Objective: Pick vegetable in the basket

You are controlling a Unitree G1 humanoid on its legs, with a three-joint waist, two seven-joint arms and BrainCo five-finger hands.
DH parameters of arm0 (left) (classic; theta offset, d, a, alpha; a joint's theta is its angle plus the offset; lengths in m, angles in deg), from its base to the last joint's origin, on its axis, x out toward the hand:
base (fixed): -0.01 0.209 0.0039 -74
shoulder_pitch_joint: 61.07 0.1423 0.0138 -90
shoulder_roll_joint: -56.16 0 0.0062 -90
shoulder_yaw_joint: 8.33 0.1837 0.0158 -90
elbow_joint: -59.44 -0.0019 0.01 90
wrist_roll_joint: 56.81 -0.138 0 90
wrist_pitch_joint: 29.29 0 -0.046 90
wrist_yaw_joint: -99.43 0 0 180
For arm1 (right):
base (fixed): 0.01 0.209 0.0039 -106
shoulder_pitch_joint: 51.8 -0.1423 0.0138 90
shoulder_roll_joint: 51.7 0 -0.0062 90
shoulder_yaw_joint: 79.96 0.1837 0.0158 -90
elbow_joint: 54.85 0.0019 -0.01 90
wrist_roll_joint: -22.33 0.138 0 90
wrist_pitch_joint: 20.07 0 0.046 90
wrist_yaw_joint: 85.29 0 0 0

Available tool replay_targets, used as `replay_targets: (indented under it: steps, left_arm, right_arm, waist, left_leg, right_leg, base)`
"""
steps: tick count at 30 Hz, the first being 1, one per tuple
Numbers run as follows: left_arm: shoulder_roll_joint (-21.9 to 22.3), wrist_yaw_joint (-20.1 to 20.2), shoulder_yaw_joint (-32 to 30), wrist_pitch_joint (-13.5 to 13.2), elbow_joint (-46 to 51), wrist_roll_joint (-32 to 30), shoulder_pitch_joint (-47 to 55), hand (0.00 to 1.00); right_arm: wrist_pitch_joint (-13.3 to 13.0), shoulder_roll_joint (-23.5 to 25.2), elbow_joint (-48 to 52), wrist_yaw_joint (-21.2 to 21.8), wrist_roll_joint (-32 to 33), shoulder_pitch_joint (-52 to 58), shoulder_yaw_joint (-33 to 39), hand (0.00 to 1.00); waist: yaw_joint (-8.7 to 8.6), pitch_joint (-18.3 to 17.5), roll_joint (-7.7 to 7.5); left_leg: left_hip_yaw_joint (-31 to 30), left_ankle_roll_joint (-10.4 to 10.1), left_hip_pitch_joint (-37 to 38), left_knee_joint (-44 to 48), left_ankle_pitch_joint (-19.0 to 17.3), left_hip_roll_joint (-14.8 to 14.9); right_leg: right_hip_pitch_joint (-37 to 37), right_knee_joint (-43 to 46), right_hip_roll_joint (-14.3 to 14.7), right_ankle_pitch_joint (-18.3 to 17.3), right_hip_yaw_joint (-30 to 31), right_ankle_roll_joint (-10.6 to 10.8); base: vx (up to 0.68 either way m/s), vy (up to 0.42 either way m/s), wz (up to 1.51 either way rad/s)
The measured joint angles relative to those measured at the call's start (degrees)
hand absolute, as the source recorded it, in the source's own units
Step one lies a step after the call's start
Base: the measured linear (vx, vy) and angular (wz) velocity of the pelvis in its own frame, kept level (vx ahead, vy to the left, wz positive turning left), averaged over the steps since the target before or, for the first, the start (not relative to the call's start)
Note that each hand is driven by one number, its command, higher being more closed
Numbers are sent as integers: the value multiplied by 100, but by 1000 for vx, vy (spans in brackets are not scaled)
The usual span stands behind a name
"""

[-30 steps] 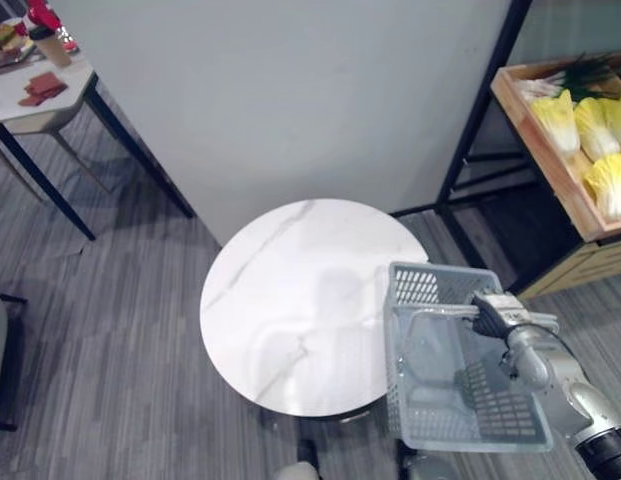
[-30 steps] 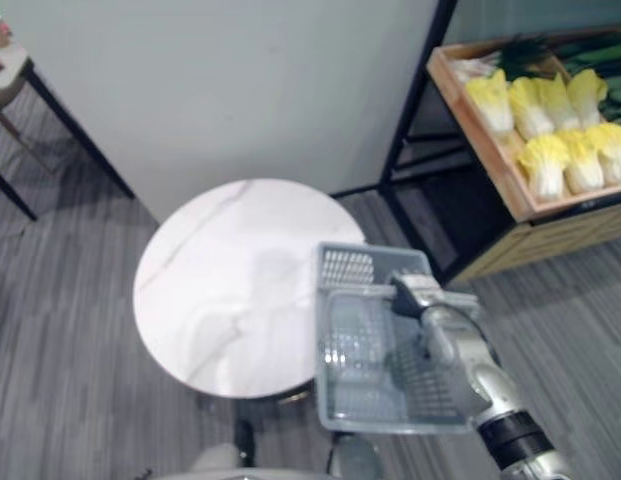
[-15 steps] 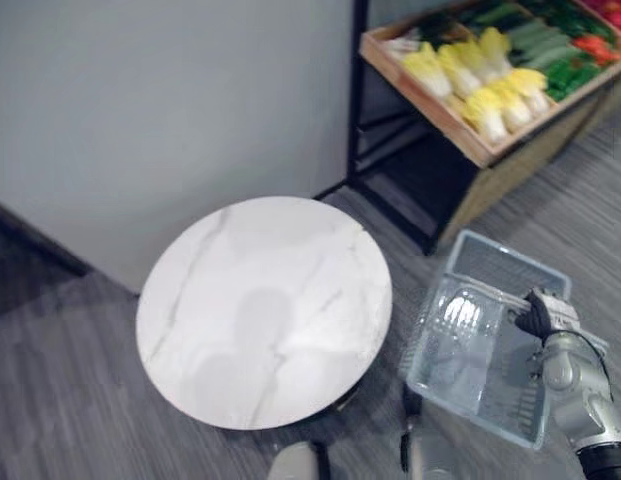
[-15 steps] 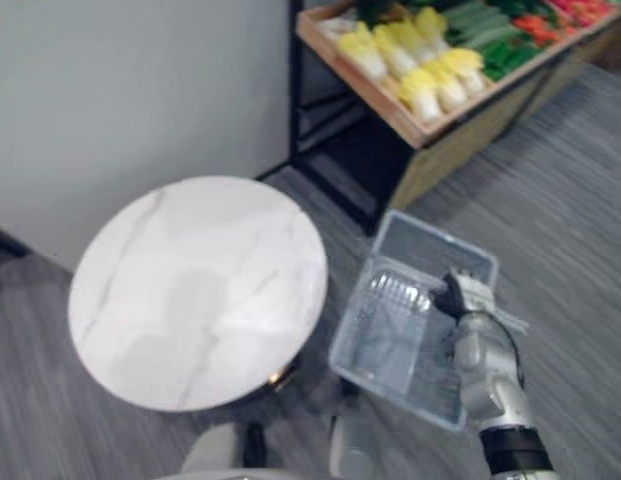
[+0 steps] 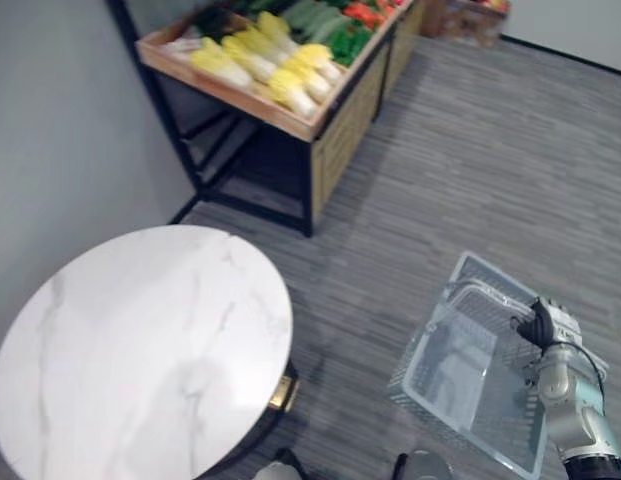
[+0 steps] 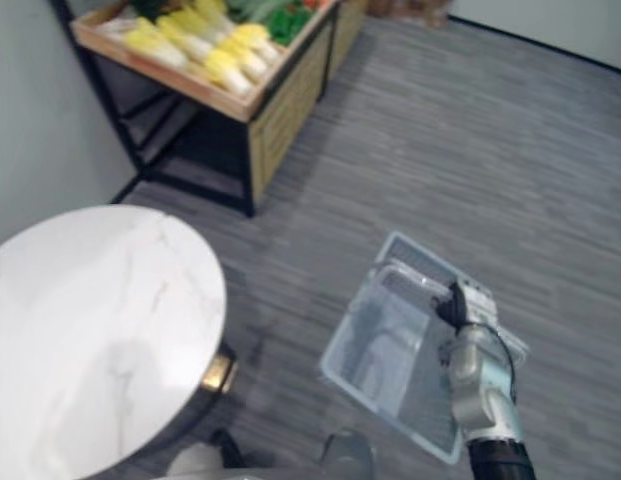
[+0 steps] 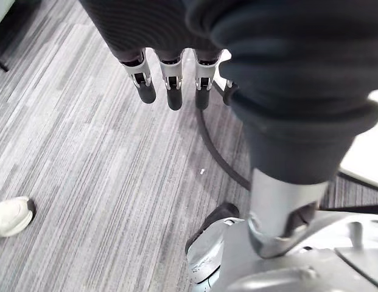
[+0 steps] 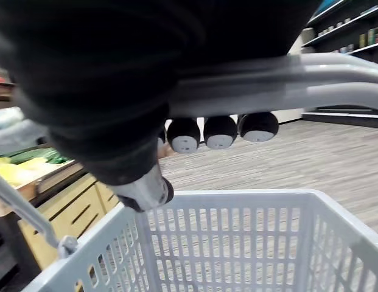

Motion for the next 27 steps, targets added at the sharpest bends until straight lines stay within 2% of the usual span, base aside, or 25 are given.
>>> replay_targets:
  steps: [2,3,4,7,10,11,14,15,17,18,19,21,23,24,25,27]
  left_arm:
    - [14,-15,14,-8,5,1,-5,0]
    - [-1,-16,78,-4,42,1,-19,0]
    - [-15,-18,121,-6,91,2,-27,0]
    - [-14,-31,171,-9,97,4,-74,0]
    - [29,-72,184,-12,94,8,-74,0]
    - [47,-84,186,-15,94,9,-63,0]
    - [199,-163,183,-12,107,10,-37,0]
    - [271,-173,191,-14,111,14,9,0]
    - [424,-176,226,-15,106,73,108,0]
    - [538,-186,229,-18,108,215,179,0]
    - [616,-203,230,-27,113,334,212,0]
    - [650,-236,235,-41,110,496,230,0]
    - [641,-236,234,-72,129,524,219,0]
    - [605,-230,227,-96,156,521,176,0]
    - [536,-232,230,-108,174,521,161,0]
    - [454,-229,231,-98,181,522,147,0]
  right_arm:
    - [44,10,15,0,-30,84,90,100]
    - [55,11,106,0,-30,139,120,100]
    - [56,12,153,-7,-28,185,123,100]
    - [56,20,156,-7,-20,277,107,100]
    - [49,24,146,-39,-9,333,-4,100]
    - [36,23,137,-134,42,393,-82,100]
    - [-22,11,134,-188,143,511,-135,100]
    - [-26,5,105,-194,149,523,-136,100]
    - [-27,-24,26,-195,149,519,-142,100]
    - [-27,-77,-99,-203,149,482,-184,100]
    - [-27,-104,-202,-202,150,474,-198,100]
    - [-24,-97,-332,-200,157,491,-230,100]
    - [3,-98,-354,-198,156,529,-228,100]
    - [8,-69,-351,-198,155,526,-230,100]
    - [7,-43,-353,-199,155,525,-231,100]
    - [4,19,-352,-202,155,523,-230,100]
  waist:
    - [38,-55,82]
    - [51,-68,110]
    - [43,-68,112]
    - [47,-69,192]
    - [39,-58,376]
    - [3,-52,451]
    - [-6,-16,640]
    - [0,-17,735]
    - [28,-7,828]
    - [82,-49,910]
    - [146,-57,945]
    - [141,-56,959]
    - [136,-69,980]
    - [145,-68,963]
    - [160,-9,843]
    - [163,6,743]
  left_leg:
    - [-72,-31,-71,-135,225,138]
    - [-38,-74,-161,-120,276,206]
    - [-31,-120,-205,-118,333,239]
    - [-34,-176,-263,-6,401,402]
    - [-129,-224,-255,72,504,646]
    - [-236,-272,-243,86,543,748]
    - [-457,-316,-222,69,708,791]
    - [-685,-334,-230,60,778,737]
    - [-1466,-363,-236,-18,821,495]
    - [-1932,-371,-158,-160,814,280]
    - [-2125,-399,-93,-251,794,114]
    - [-2131,-472,-52,-348,710,-37]
    - [-2249,-450,-46,-477,468,-135]
    - [-2284,-444,-53,-557,429,-256]
    - [-2249,-435,-67,-573,424,-358]
    - [-2254,-400,-71,-574,404,-465]
  right_leg:
    - [100,-631,285,24,167,44]
    - [100,-941,396,50,273,221]
    - [104,-1151,464,21,333,267]
    - [221,-1496,626,16,343,279]
    - [449,-1827,877,69,247,205]
    - [646,-2131,1033,202,167,156]
    - [976,-2611,1207,401,31,117]
    - [988,-2627,1205,417,60,120]
    - [978,-2626,1124,452,137,149]
    - [926,-2633,1052,486,272,191]
    - [868,-2647,973,514,397,221]
    - [846,-2738,855,619,457,328]
    - [844,-2888,798,803,475,423]
    - [862,-3050,708,968,499,435]
    - [871,-3157,610,1061,525,481]
    - [881,-3200,514,1096,532,510]
  base:
    - [-80,-251,-65]
    - [-79,-261,-58]
    - [-81,-234,-49]
    - [-101,-187,-19]
    - [-140,-118,4]
    - [-145,-102,22]
    - [-136,-73,19]
    - [-119,-30,-1]
    - [-75,8,-17]
    - [-27,53,-43]
    - [-16,73,-48]
    - [8,121,-24]
    - [28,168,-4]
    - [27,179,-5]
    - [18,171,-4]
    - [20,109,1]
